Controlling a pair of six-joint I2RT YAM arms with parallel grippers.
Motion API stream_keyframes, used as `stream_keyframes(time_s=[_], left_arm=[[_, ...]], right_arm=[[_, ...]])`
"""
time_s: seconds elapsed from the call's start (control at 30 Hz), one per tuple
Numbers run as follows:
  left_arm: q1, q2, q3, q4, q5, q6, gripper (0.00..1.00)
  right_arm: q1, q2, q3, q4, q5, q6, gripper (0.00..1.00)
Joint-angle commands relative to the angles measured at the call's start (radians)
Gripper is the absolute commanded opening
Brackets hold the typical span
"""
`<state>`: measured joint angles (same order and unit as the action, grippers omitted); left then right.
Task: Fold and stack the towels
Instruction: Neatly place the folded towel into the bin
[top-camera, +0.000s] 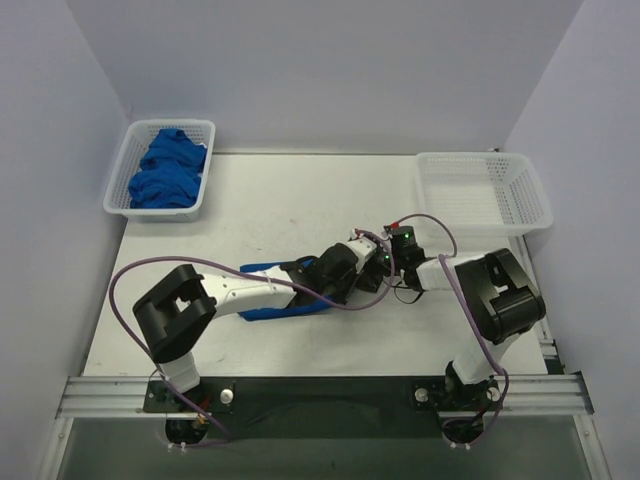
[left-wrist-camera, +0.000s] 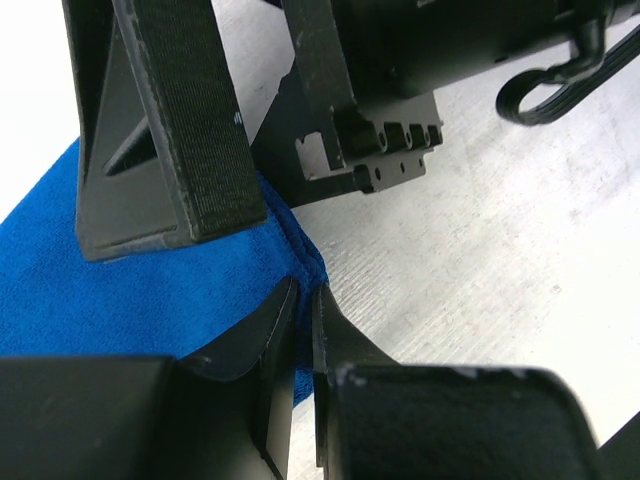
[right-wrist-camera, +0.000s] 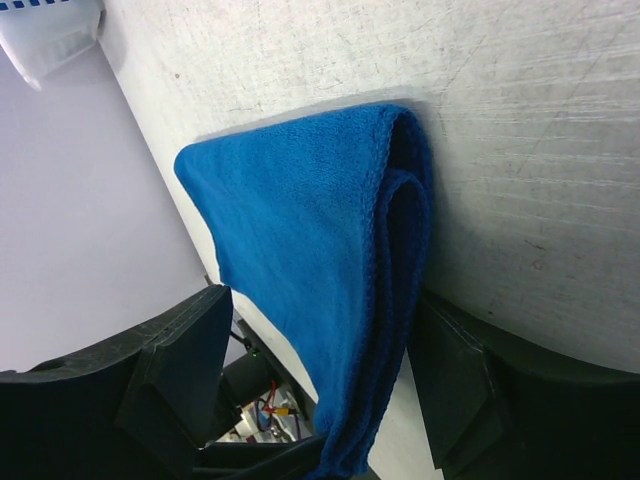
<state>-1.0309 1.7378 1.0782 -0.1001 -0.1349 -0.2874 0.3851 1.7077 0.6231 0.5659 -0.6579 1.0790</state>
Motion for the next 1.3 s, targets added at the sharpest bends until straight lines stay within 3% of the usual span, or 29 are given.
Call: stream_keyframes(time_s=[0.0,0.43,0.53,0.63,0.67,0.7,0.77,0.8,0.83,0.9,0.93,1.03,1.27], left_arm=[[0.005,0.014,0.052,0.063,-0.009,-0.029,0.0],[0.003,0.032,0.071,0.08,-0.031,-0.047,0.0],[0.002,0.039,0.08,0.082,-0.032,-0.05,0.0],[-0.001,0.046,0.08,0.085,-0.032,-0.055,0.01],[-0.001,0.045,0.08,0.085,-0.032,-0.056,0.04],[-0.001,0.045,0.078,0.085,-0.029,-0.058,0.14],[-0.001,0.032,0.069,0.085,-0.025,-0.064,0.26],[-0.001,0.025,0.066,0.086,-0.023,-0.067,0.32],[-0.001,0.017,0.06,0.083,-0.022,-0.067,0.49],[0.002,-0.015,0.045,0.076,-0.023,-0.078,0.62],[0.011,-0.044,0.04,0.074,-0.028,-0.084,0.75],[0.047,-0.121,0.009,0.054,-0.032,-0.105,0.9],[0.279,-0.355,-0.136,-0.05,0.001,-0.137,0.97]], right_arm=[[0.011,0.049,-0.04,-0.037,0.041,0.015,0.69],[0.026,0.072,-0.043,-0.001,0.029,0.029,0.54],[0.026,0.063,-0.042,-0.014,0.034,0.022,0.48],[0.026,0.053,-0.033,-0.041,0.044,-0.002,0.35],[0.026,0.047,-0.026,-0.06,0.044,-0.011,0.24],[0.026,0.043,-0.022,-0.067,0.044,-0.033,0.17],[0.026,0.035,0.0,-0.104,0.055,-0.057,0.02],[0.024,0.032,0.009,-0.122,0.061,-0.074,0.0],[0.023,0.027,0.021,-0.144,0.069,-0.109,0.0],[0.014,0.015,0.059,-0.216,0.093,-0.155,0.0],[0.009,0.01,0.075,-0.244,0.101,-0.203,0.0],[-0.029,0.0,0.148,-0.357,0.119,-0.278,0.0],[-0.133,0.01,0.391,-0.655,0.179,-0.539,0.0]])
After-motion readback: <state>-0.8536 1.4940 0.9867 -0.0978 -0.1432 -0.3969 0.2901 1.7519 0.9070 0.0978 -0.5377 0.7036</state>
